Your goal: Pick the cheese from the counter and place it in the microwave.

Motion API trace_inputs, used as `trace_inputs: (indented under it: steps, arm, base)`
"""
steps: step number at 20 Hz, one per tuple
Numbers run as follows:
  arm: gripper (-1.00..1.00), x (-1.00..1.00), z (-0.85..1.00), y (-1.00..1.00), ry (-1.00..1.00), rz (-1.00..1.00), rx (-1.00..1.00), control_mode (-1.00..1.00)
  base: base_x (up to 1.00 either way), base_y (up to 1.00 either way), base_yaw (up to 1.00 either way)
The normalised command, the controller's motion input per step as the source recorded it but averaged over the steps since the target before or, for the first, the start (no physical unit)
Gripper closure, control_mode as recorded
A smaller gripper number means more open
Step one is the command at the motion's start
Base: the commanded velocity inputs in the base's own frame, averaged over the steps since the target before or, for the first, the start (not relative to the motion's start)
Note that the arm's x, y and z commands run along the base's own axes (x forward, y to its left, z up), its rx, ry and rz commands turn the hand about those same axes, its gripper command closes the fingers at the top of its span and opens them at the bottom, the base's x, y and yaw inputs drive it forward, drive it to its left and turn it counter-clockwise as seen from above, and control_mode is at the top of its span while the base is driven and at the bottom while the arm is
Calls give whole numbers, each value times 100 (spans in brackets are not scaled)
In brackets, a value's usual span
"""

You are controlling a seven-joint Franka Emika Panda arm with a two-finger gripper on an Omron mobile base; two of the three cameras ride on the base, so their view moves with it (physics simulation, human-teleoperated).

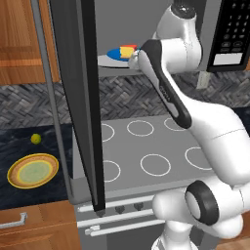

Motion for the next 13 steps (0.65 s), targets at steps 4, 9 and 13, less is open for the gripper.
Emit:
trace_inputs:
  steps: [4, 9, 13]
  arm:
    - [-100, -100, 16, -20, 0, -7, 9, -100]
    - [-100, -100, -19, -1, -13, -9, 0, -100]
    - [-100, -100, -31, 0, -16, -8, 0, -100]
  base:
    - [0, 0, 0]
    - [0, 0, 0]
    - [0, 0, 0]
